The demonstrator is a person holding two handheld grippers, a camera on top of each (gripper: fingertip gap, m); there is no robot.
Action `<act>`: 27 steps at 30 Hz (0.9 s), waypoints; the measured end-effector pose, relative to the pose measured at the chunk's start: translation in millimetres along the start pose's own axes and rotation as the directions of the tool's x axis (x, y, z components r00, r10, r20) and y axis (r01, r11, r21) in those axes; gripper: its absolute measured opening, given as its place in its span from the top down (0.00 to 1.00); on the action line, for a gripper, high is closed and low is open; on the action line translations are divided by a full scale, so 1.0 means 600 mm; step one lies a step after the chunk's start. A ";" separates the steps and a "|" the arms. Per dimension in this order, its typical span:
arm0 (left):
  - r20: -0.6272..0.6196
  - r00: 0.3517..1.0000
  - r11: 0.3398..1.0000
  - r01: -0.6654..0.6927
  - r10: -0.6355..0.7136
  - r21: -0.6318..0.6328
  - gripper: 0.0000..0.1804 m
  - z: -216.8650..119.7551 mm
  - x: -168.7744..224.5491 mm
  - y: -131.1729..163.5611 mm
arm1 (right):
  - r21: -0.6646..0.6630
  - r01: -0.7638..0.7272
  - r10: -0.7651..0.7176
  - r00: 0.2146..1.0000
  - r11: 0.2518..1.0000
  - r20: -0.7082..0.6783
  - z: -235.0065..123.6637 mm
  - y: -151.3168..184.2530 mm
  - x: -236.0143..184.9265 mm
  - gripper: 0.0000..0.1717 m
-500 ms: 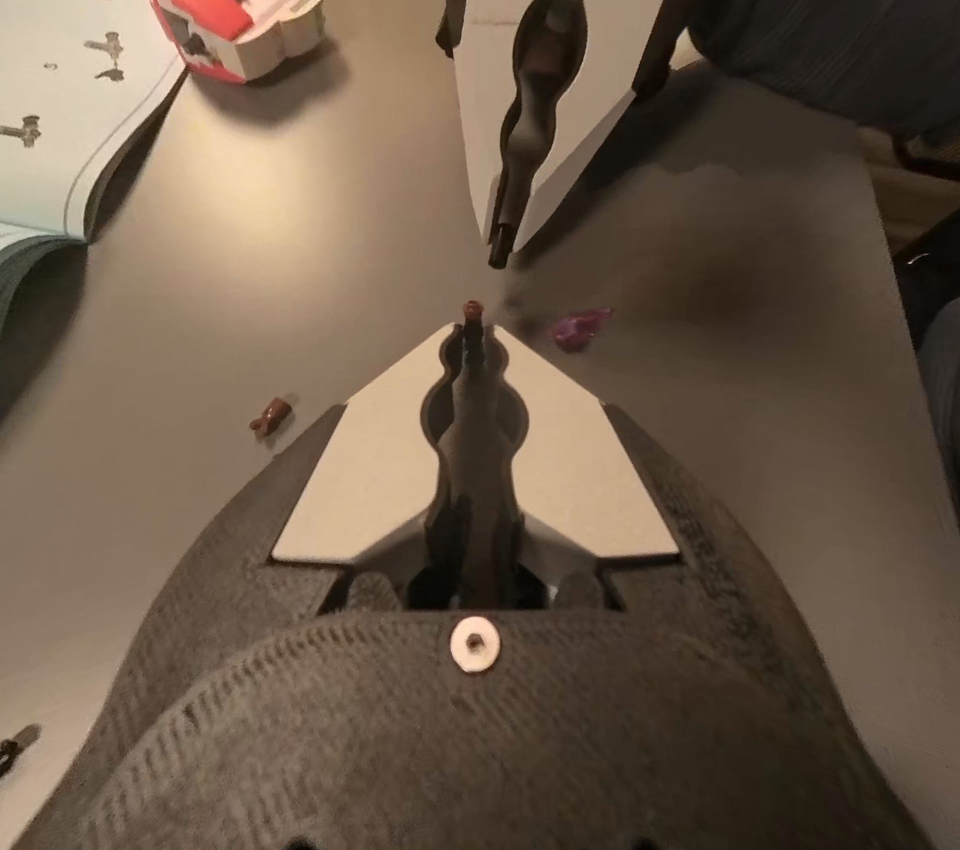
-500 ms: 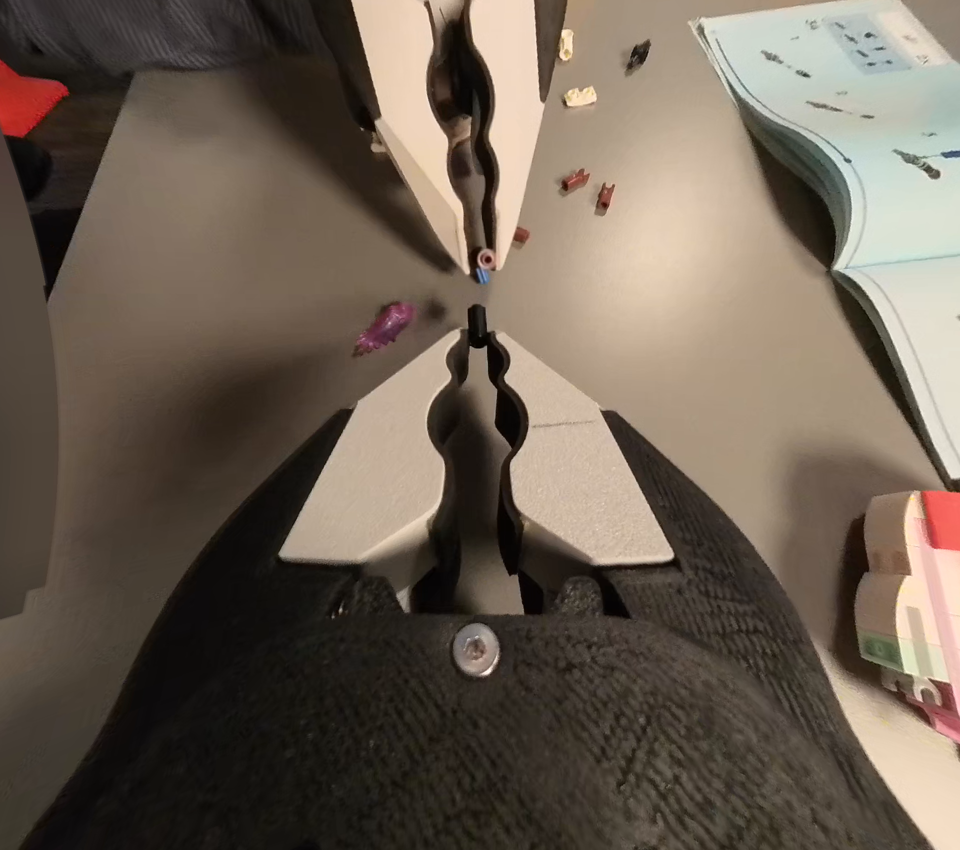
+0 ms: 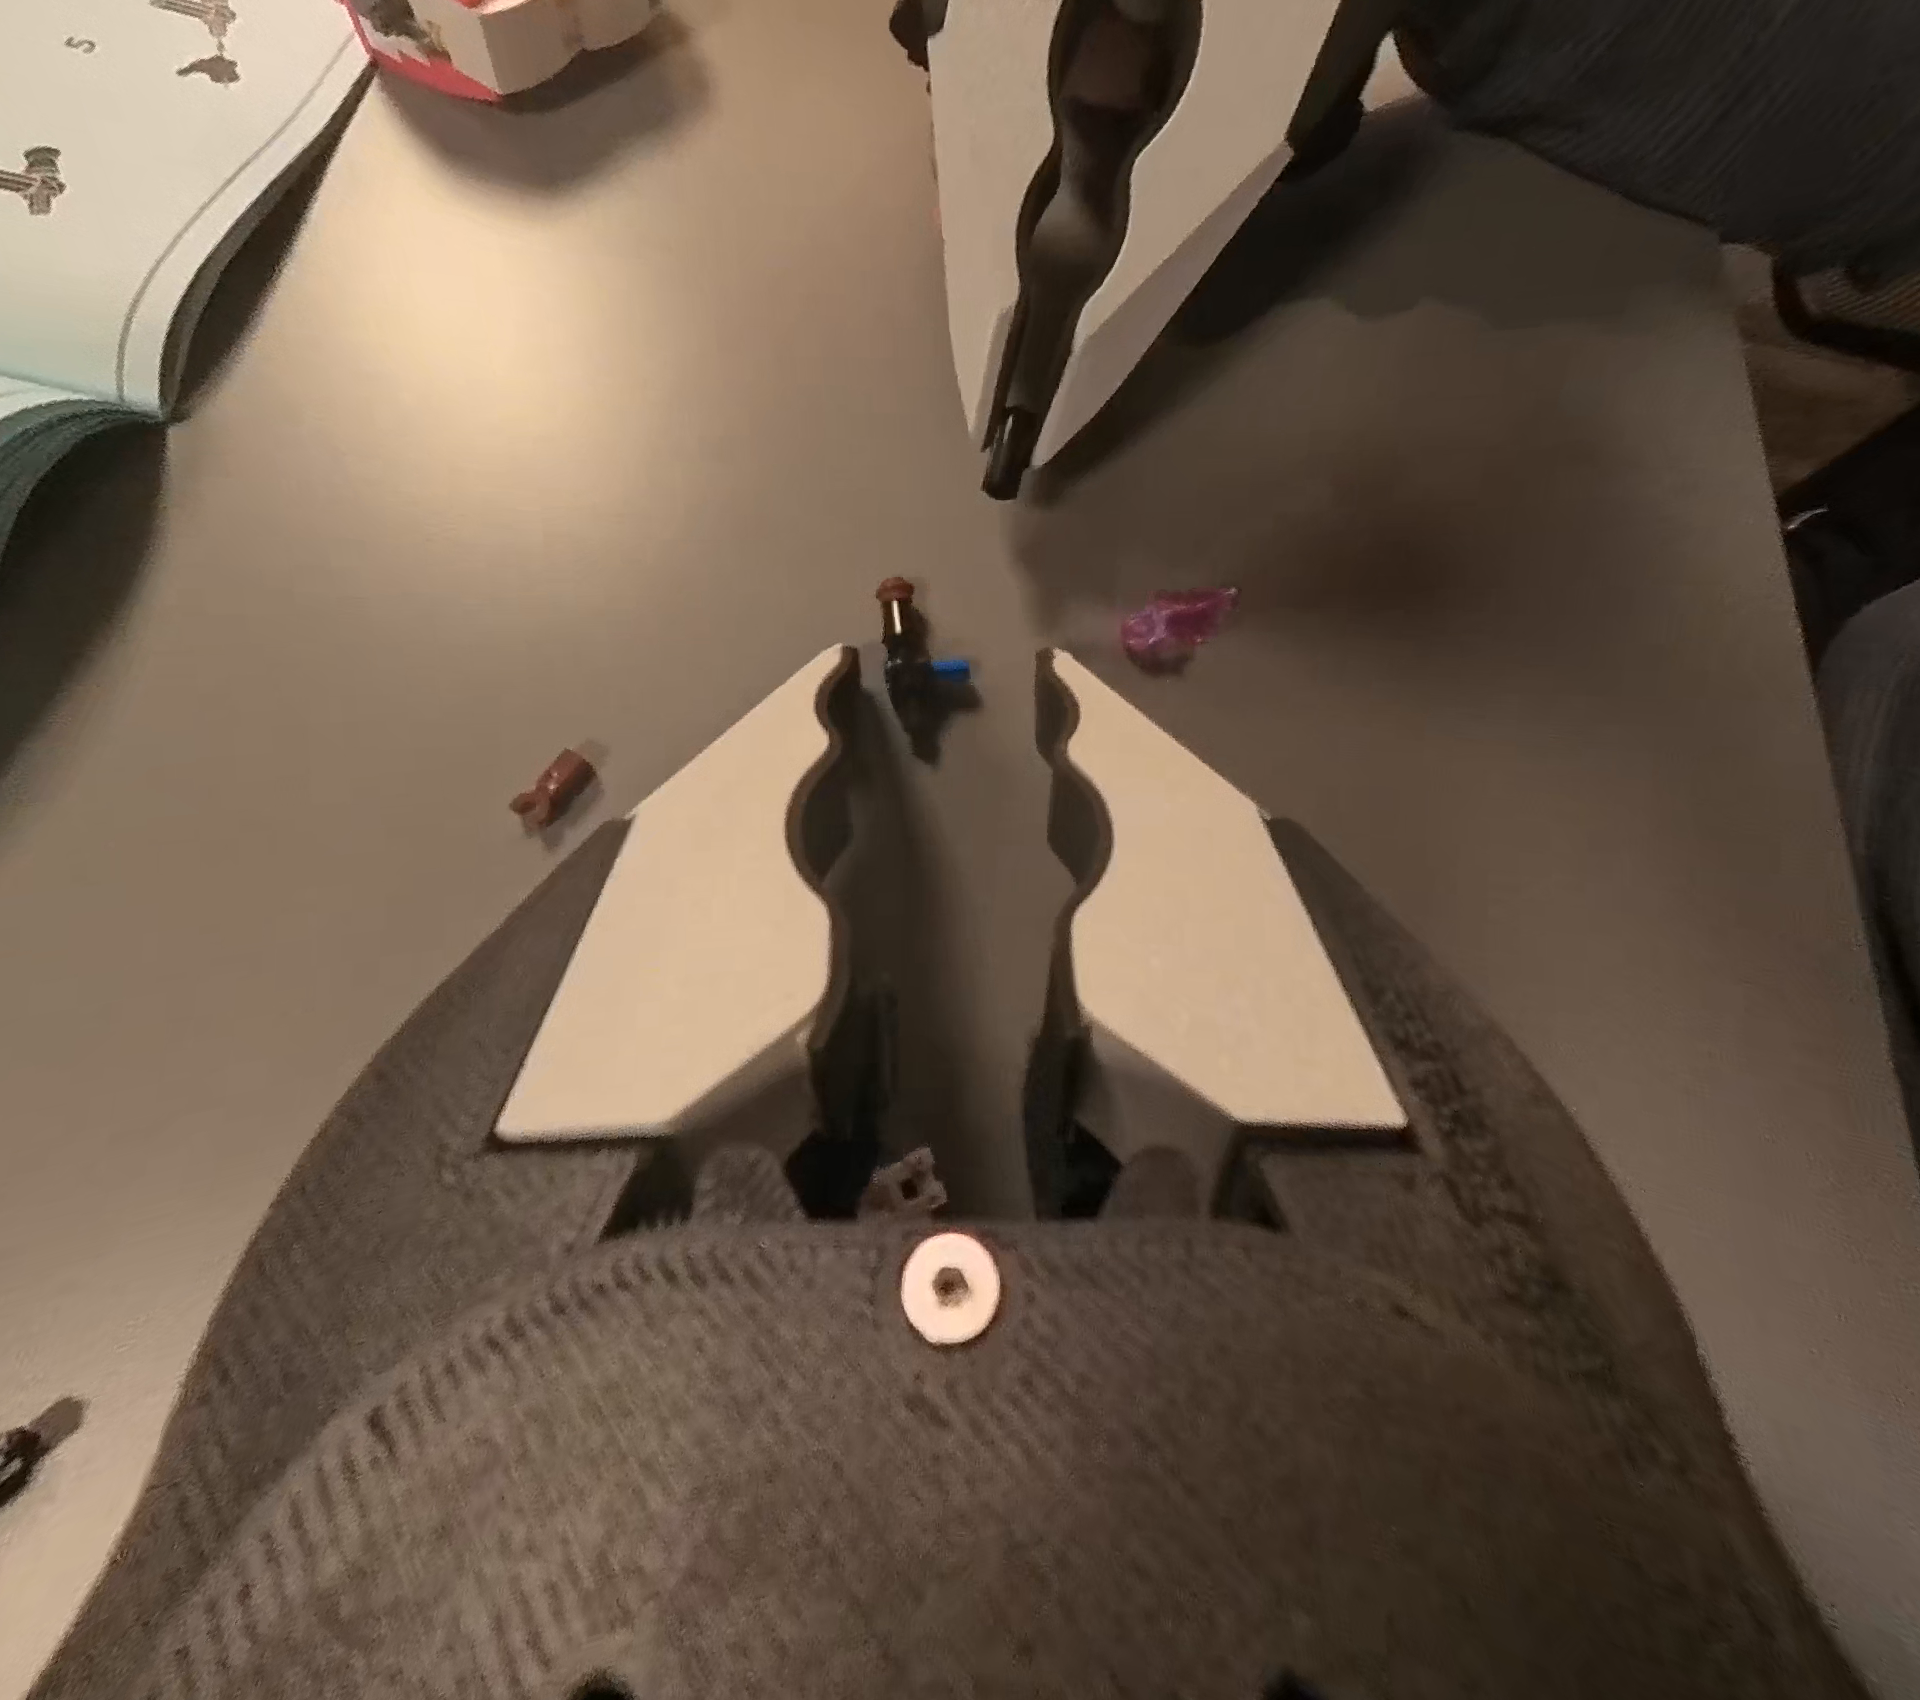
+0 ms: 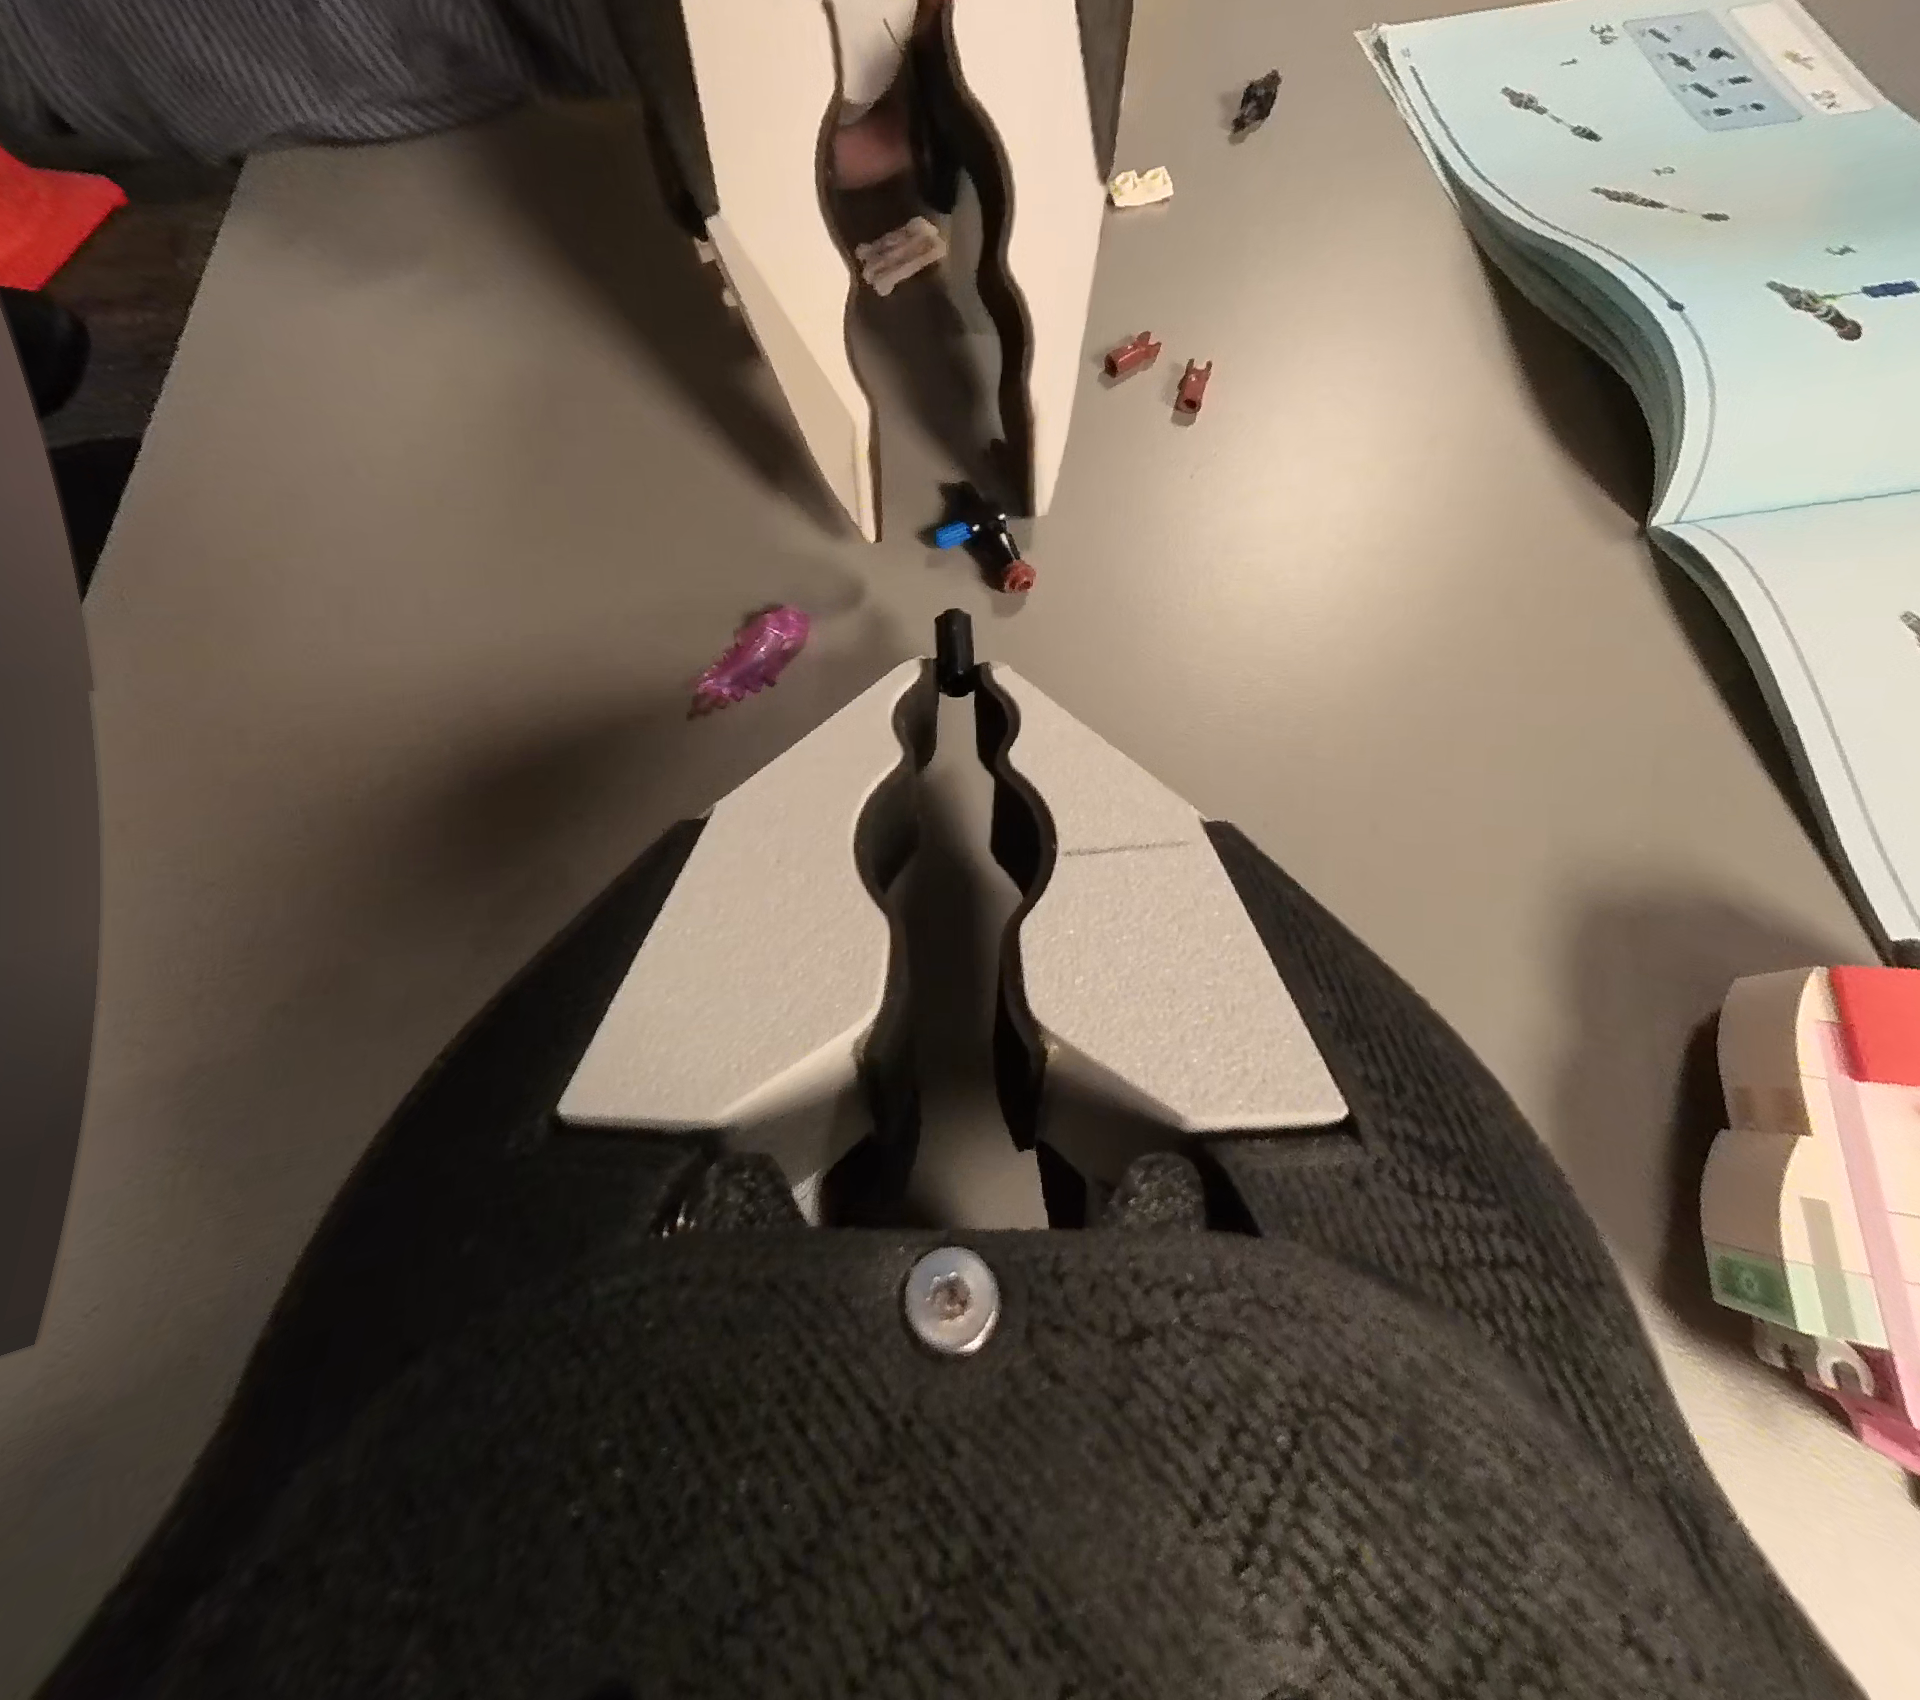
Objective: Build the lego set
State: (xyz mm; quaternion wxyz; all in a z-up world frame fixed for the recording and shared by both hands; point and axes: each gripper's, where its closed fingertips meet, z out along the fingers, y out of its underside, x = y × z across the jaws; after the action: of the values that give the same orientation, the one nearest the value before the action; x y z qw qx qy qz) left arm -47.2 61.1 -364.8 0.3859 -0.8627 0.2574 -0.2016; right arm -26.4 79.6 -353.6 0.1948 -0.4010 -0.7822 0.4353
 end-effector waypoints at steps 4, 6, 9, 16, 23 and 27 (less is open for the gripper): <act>0.089 0.996 0.999 -0.017 0.014 0.035 0.76 -0.012 -0.021 -0.010 | -0.023 0.000 -0.001 0.999 1.000 -0.051 0.000 0.006 0.013 0.97; 0.171 0.985 0.994 -0.019 0.000 0.108 0.75 -0.033 -0.041 -0.030 | -0.096 -0.004 -0.004 0.997 0.995 -0.079 0.004 0.025 0.019 0.97; 0.327 0.945 0.958 -0.079 -0.017 0.277 0.74 -0.082 -0.068 -0.076 | -0.101 -0.035 0.026 0.995 0.994 -0.097 0.007 0.025 0.021 0.96; 0.734 0.669 0.735 -0.439 -0.115 0.516 0.67 -0.228 -0.079 -0.145 | -0.040 -0.099 0.092 0.986 0.994 -0.139 0.001 0.013 0.041 0.72; 0.877 0.445 0.700 -0.567 -0.182 0.434 0.62 -0.266 -0.042 -0.120 | 0.302 0.225 -0.060 0.879 0.926 -0.472 -0.062 -0.084 0.089 0.75; 0.909 0.367 0.739 -0.555 -0.196 0.383 0.64 -0.273 -0.037 -0.096 | 0.321 0.437 -0.166 0.770 0.840 -0.616 -0.087 -0.105 0.073 0.90</act>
State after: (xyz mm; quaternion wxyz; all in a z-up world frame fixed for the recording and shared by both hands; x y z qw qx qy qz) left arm -137.5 15.2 -222.3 0.7506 -0.5981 0.0158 0.2804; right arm -47.3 122.8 -274.4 0.5732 -0.3208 -0.6224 0.4255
